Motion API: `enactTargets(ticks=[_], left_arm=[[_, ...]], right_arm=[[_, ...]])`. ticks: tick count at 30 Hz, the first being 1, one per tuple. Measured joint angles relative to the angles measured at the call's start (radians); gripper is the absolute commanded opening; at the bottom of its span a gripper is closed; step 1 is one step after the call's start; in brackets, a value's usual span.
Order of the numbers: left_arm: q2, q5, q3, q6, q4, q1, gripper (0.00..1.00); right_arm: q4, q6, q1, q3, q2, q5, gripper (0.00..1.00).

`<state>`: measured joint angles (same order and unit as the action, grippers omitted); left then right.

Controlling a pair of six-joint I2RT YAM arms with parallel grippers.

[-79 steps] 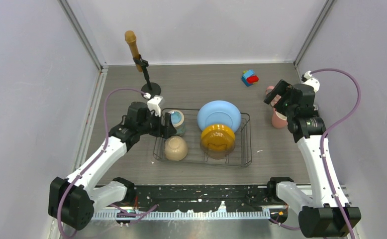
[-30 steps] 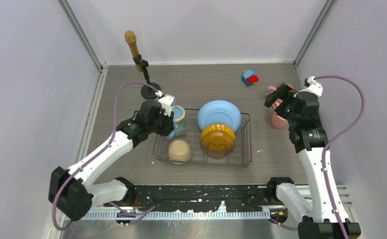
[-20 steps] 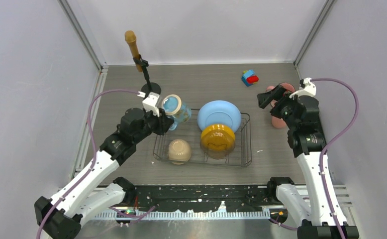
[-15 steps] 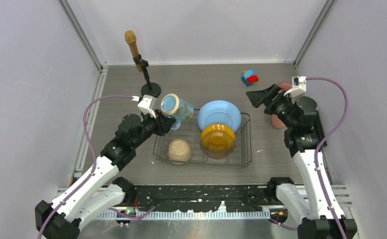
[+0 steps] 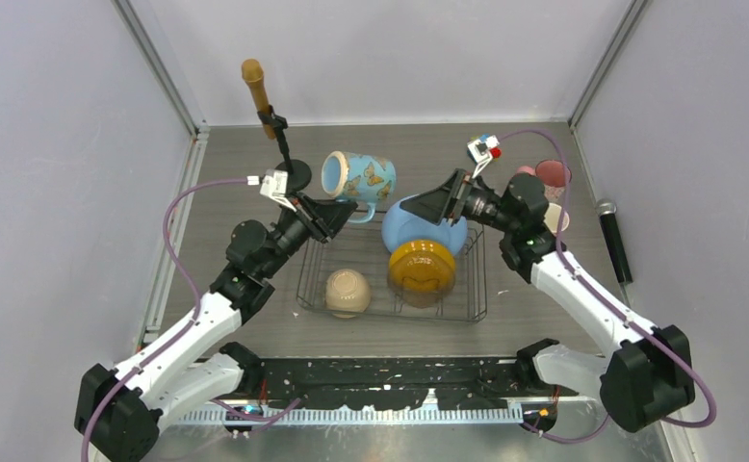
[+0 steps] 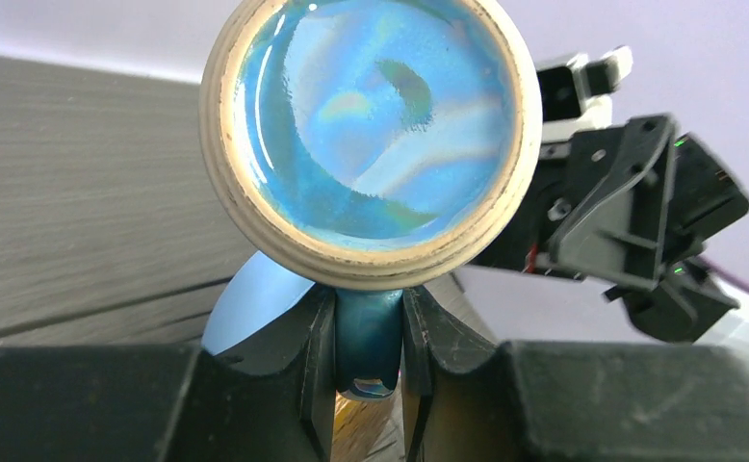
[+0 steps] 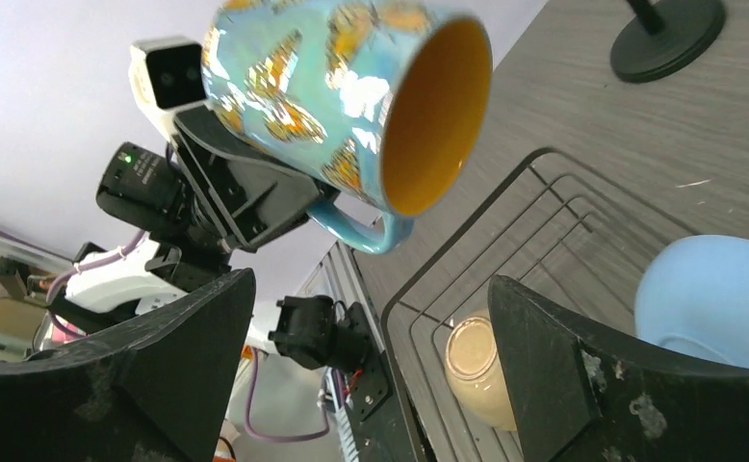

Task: Unload the mixed dishes from the dish rack
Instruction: Pick up the cup from the dish rack.

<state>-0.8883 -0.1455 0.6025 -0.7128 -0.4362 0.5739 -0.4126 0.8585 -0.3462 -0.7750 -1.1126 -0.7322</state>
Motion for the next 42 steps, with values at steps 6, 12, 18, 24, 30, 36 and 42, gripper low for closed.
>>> enactTargets(ticks=[6, 12, 18, 24, 30, 36, 42], left_arm=[[-0.024, 0.006, -0.021, -0.076, -0.154, 0.000, 0.00], [-0.037, 0.008, -0.047, -0.123, -0.245, 0.001, 0.00], [-0.036, 0.013, -0.060, -0.129, -0.264, 0.001, 0.00], [-0.034, 0.020, -0.068, -0.149, -0.274, 0.001, 0.00], [-0.027, 0.042, -0.069, -0.167, -0.296, 0.002, 0.00], [-0.025, 0.043, -0.071, -0.169, -0.315, 0.004, 0.36], [0.025, 0.043, -0.068, -0.125, -0.263, 0.010, 1.00]], right_arm=[[-0.075, 0.010, -0.095, -0.005, -0.073, 0.051, 0.88], [-0.176, 0.048, -0.202, -0.047, -0.205, 0.068, 0.77], [-0.316, 0.106, -0.248, -0.054, -0.277, 0.075, 0.66], [-0.470, 0.181, -0.249, -0.053, -0.330, 0.100, 0.41], [-0.571, 0.227, -0.251, -0.054, -0.375, 0.114, 0.02], [-0.607, 0.227, -0.254, -0.051, -0.375, 0.120, 0.01], [-0.573, 0.206, -0.259, -0.034, -0.364, 0.137, 0.01]])
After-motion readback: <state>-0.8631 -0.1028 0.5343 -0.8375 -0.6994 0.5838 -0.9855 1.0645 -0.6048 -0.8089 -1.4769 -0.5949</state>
